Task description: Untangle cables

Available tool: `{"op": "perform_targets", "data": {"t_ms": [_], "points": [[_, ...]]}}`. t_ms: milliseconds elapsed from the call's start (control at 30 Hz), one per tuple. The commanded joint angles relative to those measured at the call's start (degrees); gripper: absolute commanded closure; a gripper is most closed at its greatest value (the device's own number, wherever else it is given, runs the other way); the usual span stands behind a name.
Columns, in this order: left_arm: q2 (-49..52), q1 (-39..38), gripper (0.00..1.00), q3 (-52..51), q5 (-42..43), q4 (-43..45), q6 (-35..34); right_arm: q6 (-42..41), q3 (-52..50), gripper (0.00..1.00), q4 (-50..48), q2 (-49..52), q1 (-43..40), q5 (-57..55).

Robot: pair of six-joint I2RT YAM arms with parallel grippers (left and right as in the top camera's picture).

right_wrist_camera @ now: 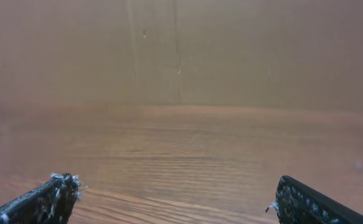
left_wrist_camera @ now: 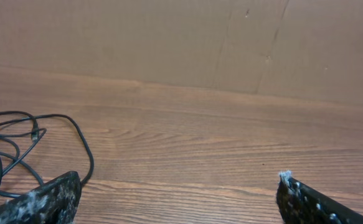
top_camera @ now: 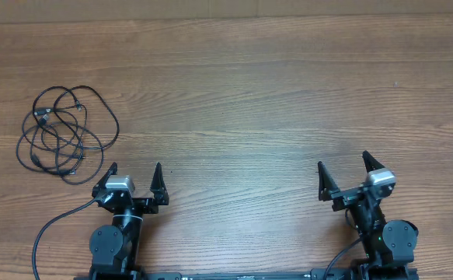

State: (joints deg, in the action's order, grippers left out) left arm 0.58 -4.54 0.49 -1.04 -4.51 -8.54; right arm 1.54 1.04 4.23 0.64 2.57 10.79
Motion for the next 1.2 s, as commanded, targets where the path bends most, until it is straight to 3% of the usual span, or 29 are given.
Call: {"op": "perform_targets", "data": {"t_ms": [0,1167], "points": [[-0.37,-0.37,0.00,-0.20,0.63,0.04,1.07,10.43,-0.57,0.00,0.04,-0.48,2.08,-3.23],[-0.37,-0.37,0.00,-0.20,0.63,0.02,1.07,10.54,-0.57,0.00,0.15,-0.48,2.25,-4.74]]}}
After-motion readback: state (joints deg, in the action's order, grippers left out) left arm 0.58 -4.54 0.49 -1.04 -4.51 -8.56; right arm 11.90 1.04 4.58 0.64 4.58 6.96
